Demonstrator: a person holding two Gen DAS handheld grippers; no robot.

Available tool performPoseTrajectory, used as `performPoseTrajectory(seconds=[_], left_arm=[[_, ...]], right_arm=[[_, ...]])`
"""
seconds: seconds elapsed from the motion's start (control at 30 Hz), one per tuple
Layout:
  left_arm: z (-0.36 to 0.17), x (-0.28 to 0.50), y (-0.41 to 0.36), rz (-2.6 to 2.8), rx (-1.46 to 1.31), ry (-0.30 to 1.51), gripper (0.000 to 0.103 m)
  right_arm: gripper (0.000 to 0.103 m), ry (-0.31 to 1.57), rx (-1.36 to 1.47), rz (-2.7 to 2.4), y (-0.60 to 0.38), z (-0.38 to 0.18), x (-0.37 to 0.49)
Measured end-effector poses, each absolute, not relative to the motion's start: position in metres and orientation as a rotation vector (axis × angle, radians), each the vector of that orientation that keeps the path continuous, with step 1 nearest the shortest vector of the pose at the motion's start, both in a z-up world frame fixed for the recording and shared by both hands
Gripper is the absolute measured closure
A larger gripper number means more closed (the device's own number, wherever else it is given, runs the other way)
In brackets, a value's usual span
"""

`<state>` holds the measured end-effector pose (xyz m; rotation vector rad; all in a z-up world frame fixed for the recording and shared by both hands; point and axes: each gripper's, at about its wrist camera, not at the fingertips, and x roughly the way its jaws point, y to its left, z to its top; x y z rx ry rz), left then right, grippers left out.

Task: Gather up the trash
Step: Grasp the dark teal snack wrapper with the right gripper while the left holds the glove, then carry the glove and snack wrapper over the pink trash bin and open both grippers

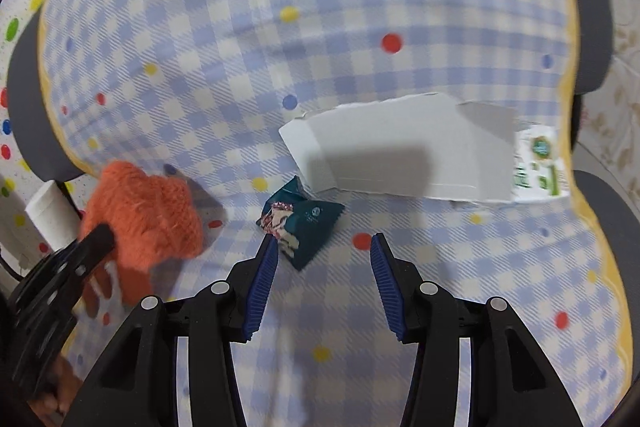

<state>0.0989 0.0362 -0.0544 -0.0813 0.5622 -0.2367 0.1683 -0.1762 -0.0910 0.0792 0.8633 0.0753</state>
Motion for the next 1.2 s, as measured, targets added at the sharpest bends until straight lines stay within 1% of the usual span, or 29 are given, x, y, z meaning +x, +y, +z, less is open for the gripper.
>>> performPoseTrajectory(seconds=[0.13, 0.17, 0.2, 0.23, 0.33, 0.43, 0.47, 0.5, 0.53, 0.6, 0.63, 0.7, 0.8, 1.0, 1.1, 1.2], left_arm=[[-0.057, 0.1, 0.042, -0.251, -0.106, 0.574, 0.083], [-0.058, 0.101, 0.043, -0.253, -0.115, 0.577, 0.083], [-0.059, 0.102, 0.045, -0.253, -0.121, 0.58, 0.083], [-0.059, 0.101, 0.044, -0.25, -0.123, 0.58, 0.083], [-0.059, 0.101, 0.042, -0.248, -0.114, 0.577, 0.083], [-0.058, 0.099, 0.038, -0.245, -0.089, 0.568, 0.083], [-0.057, 0.098, 0.038, -0.244, -0.087, 0.566, 0.083], [-0.057, 0.098, 0.038, -0.243, -0.085, 0.565, 0.083], [-0.057, 0.098, 0.039, -0.243, -0.087, 0.564, 0.083], [-0.057, 0.099, 0.04, -0.241, -0.095, 0.563, 0.083], [-0.057, 0.099, 0.041, -0.241, -0.099, 0.563, 0.083], [-0.056, 0.099, 0.041, -0.242, -0.1, 0.556, 0.083], [-0.054, 0.094, 0.039, -0.245, -0.088, 0.534, 0.083], [-0.047, 0.081, 0.038, -0.262, -0.084, 0.474, 0.083], [-0.041, 0.07, 0.037, -0.272, -0.077, 0.407, 0.083], [-0.036, 0.06, 0.028, -0.279, -0.034, 0.358, 0.083]], right_arm=[[0.053, 0.912, 0.072, 0.072, -0.173, -0.107, 0.192], [0.051, 0.936, 0.09, 0.087, -0.173, -0.111, 0.198], [0.046, 0.948, 0.101, 0.097, -0.173, -0.113, 0.202], [0.044, 0.958, 0.104, 0.097, -0.172, -0.115, 0.206], [0.041, 0.982, 0.104, 0.105, -0.171, -0.12, 0.216], [0.041, 0.995, 0.052, 0.096, -0.165, -0.122, 0.223], [0.045, 0.994, 0.036, 0.087, -0.162, -0.121, 0.221], [0.06, 0.99, 0.03, 0.088, -0.161, -0.12, 0.221], [0.067, 0.987, 0.03, 0.095, -0.16, -0.119, 0.22], [0.091, 0.988, 0.043, 0.116, -0.159, -0.119, 0.215], [0.091, 0.981, 0.055, 0.125, -0.16, -0.118, 0.211], [0.097, 0.94, 0.088, 0.143, -0.163, -0.109, 0.199], [0.101, 0.873, 0.113, 0.162, -0.164, -0.089, 0.174], [0.101, 0.714, 0.087, 0.114, -0.176, -0.042, 0.099], [0.101, 0.666, 0.105, 0.077, -0.191, -0.027, 0.069], [0.101, 0.62, 0.122, 0.023, -0.21, -0.019, 0.022]])
